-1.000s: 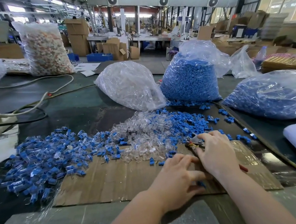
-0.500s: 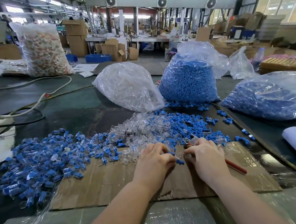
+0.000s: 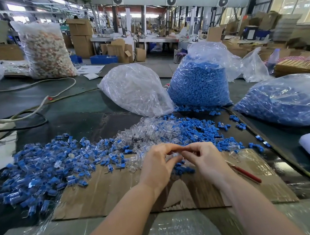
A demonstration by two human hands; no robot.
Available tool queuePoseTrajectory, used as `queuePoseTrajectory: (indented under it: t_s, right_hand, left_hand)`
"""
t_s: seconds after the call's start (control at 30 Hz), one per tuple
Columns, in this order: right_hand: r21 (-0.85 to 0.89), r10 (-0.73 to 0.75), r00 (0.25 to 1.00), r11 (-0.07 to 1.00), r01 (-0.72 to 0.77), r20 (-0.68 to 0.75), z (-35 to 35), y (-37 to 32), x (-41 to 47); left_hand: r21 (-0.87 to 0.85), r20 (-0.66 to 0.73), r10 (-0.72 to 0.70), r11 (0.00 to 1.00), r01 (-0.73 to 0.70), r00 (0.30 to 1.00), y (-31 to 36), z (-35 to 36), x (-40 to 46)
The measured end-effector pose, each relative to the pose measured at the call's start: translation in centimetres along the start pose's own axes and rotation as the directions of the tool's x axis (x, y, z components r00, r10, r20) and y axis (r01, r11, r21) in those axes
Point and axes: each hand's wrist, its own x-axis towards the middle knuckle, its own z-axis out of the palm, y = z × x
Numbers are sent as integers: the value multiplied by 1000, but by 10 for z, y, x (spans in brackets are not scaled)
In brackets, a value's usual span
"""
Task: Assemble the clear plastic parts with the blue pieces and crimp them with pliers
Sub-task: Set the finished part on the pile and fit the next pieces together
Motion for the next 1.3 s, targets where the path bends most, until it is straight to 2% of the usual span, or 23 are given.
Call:
queuePoseTrajectory:
  t_s: [0.07,0.13,0.23,0.37,0.57,0.73,0.97,1.07,1.17,1.23,1.3]
  right_hand:
    - [-115,30,999,993,-33,-26,1,1,-2]
    - [-357,61,995,930,-84,-75,2,5,-4]
    - [-516,75,992,849,-116,-98,5,11,-8]
    - [-552,65,991,825,-118,-114,6,14,-10]
    - [-565,46,991,818,-108,-123,2,15,-9]
    - [-564,40,988,818,-117,-146,0,15,-10]
    - [-623,47,992,775,-108,-115,5,12,-12]
    - [-661,55,995,744,-93,-78,6,11,-14]
    - [-646,31,997,760,-68,-69,5,12,-15]
    - [-515,-10,999,857,-17,-49,6,10,-14]
    - [-264,-13,1000,964,12,1,6,5,-13]
  left_hand:
    - [-65,-36,-65,996,62,997,-2,-3,-1]
    - [-95,-58,-110,990,104,992,-7,-8,-4]
    - [-24,-63,-127,992,126,990,-12,-12,-10]
    - [80,-39,-79,993,82,996,-14,-19,-13]
    - [173,238,-54,985,12,970,-15,-28,-18]
    - [175,244,-4,984,-40,970,-9,-24,-20]
    - [264,395,91,942,-208,914,4,5,-27]
    - [295,339,84,936,-191,937,1,9,-26]
    - [249,179,49,964,-94,983,-1,7,-23]
    - [151,49,-16,989,9,999,0,3,-19]
    - [19,3,-109,994,109,994,2,-1,-15]
